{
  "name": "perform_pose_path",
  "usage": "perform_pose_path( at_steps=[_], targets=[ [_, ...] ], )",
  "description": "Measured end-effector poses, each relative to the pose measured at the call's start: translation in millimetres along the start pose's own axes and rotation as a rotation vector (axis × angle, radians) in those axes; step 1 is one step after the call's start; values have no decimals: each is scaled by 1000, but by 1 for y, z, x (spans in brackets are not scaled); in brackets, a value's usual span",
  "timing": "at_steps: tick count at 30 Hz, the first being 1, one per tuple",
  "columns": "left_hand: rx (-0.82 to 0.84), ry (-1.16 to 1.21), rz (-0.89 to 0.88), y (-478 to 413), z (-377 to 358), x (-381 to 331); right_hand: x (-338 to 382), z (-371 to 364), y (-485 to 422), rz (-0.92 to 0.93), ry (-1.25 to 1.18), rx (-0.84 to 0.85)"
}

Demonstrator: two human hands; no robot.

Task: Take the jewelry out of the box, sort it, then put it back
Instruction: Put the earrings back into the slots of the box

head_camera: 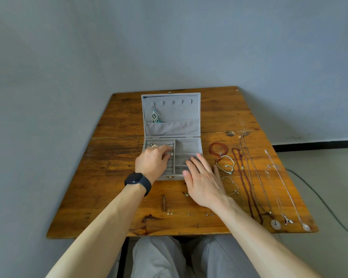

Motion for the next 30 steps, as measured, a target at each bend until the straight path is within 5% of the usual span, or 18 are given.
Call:
perform_pose_path(
  at_steps=[11, 17, 30],
  targets=[
    [114, -1, -28, -1, 5, -2, -3, 7, -5, 30, -87, 99],
    [67, 137, -5, 36, 22, -4, -13, 50, 5, -5, -295, -8],
    [37, 98, -87, 113, -9, -42, -6, 22, 65, 23, -42, -188]
  ],
)
Point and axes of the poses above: each hand's wrist, its own y-axis away from the middle knuckle, its own z-axis out of the back of the hand, x = y × z, the point moved 5 cm from there along -y, towards the middle knuckle, and after that the axes turned 2 degrees about y, right-handed, at the moved point
